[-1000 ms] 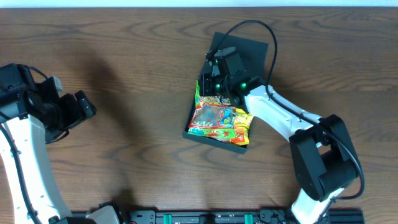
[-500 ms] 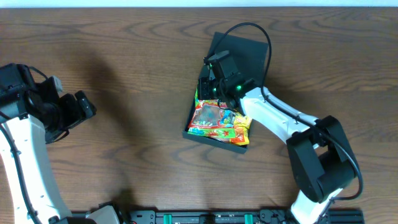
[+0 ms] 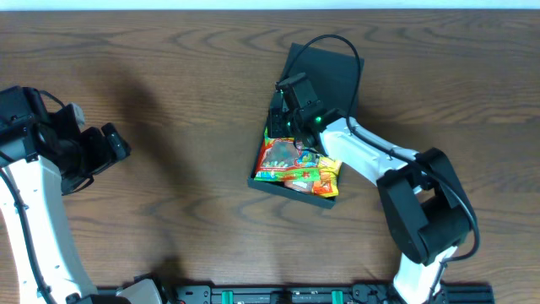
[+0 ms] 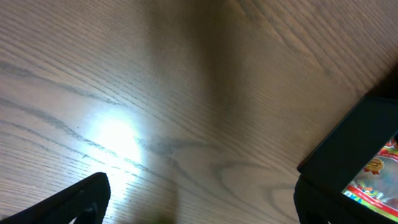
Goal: Pack container
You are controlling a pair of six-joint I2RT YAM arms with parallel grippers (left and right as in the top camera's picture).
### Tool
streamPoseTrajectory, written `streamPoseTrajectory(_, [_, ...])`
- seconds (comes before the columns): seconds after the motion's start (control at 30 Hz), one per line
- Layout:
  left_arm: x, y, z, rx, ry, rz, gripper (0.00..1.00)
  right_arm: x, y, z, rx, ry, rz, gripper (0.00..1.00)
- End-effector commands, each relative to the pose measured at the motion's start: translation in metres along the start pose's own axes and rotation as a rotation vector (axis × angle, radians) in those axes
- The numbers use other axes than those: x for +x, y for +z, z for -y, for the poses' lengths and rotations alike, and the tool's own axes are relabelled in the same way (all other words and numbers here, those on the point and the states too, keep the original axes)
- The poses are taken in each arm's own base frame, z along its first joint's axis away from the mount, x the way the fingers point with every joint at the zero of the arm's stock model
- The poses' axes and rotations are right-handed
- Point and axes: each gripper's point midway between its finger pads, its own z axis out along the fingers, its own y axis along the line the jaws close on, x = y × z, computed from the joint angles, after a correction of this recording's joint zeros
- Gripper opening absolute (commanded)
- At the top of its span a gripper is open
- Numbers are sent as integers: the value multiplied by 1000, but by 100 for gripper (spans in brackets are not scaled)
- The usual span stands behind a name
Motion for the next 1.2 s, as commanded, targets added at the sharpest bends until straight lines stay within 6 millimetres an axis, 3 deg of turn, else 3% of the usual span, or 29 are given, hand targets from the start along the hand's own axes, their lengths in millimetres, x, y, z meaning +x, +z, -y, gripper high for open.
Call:
streamPoseTrajectory(0.0, [-1,0,-3,-13,6,-1,95,8,9,2,14,-12,-23,1])
streamPoseTrajectory(0.17, [-1,0,-3,-13,6,-1,95,-14,-19,-4,16,-22,50,1])
streamPoseTrajectory(0.4, [-1,0,-3,-13,6,-1,95,-49,-105,-9,46,-80,187,1])
streamPoseTrajectory(0.5, [-1,0,-3,-13,6,-1,95,-47,-137,4,118,-68,196,1])
streamPoseTrajectory(0.63, [-1,0,-3,-13,6,-1,95,-30,-159,36,238,-28,139,1])
streamPoseTrajectory(0.73, [-1,0,-3,-13,6,-1,95,-14,-164,65,317,55,76,1])
streamPoseTrajectory(0.87, [-1,0,-3,-13,6,-1,95,9,-154,91,301,121,12,1])
streamPoseTrajectory(1.07, [-1,0,-3,-13,6,-1,95,51,-128,96,103,177,-44,1])
streamPoseTrajectory(1.17, [-1,0,-3,-13,6,-1,95,68,-122,102,117,183,-82,1])
